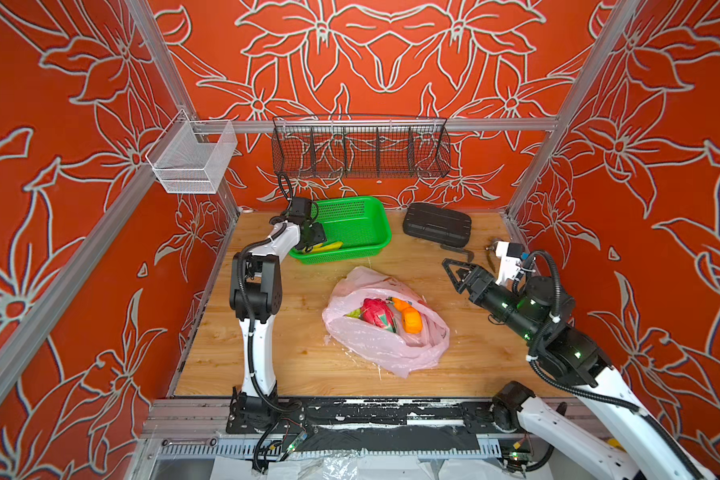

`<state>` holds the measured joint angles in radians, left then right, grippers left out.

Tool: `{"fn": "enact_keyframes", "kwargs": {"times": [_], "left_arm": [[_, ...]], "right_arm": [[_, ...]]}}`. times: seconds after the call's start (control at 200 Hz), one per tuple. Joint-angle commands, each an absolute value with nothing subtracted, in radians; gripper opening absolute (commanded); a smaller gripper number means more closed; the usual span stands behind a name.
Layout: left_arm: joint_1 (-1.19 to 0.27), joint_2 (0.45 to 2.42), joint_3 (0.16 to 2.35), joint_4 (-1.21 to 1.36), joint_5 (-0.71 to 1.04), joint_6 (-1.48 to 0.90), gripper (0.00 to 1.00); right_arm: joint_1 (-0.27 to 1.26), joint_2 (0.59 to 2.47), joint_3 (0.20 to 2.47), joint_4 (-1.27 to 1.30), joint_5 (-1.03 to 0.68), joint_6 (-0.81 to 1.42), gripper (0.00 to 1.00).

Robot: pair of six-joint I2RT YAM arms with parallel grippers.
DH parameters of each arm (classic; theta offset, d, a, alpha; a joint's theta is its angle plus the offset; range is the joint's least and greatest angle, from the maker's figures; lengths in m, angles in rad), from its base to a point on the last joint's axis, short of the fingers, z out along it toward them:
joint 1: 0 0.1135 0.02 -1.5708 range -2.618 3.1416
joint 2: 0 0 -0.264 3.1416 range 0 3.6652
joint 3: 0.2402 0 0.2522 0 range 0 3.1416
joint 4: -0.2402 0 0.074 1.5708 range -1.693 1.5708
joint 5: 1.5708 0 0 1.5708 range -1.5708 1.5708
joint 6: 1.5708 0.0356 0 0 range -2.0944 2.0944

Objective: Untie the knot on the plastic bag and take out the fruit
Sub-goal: 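Lower the yellow apple into the green basket and open the left gripper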

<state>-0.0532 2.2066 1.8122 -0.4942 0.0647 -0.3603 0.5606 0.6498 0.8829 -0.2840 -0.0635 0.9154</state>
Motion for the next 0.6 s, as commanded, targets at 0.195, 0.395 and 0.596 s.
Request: {"fn": "enact_keyframes", "kwargs": {"times": [0.195,0.395,0.596], "left_arm": [[-0.041,2.304,1.905,-0.571,0.12,-0.352,0.7],[-0.04,2.248,1.843,-0.53,0.142,-0.358,0.83],[-0.04,2.168,1.792,-0.503,0.145,-0.367,0.93]], "right_arm": [[0.56,0.633,0.882,-0.319,-0.031,0.899,0.95],[0.561,0.661,0.888,-0.312,-0.039,0.902,0.96],[0.561,0.692,0.9,-0.288,-0.075,0.905,0.95]]}}
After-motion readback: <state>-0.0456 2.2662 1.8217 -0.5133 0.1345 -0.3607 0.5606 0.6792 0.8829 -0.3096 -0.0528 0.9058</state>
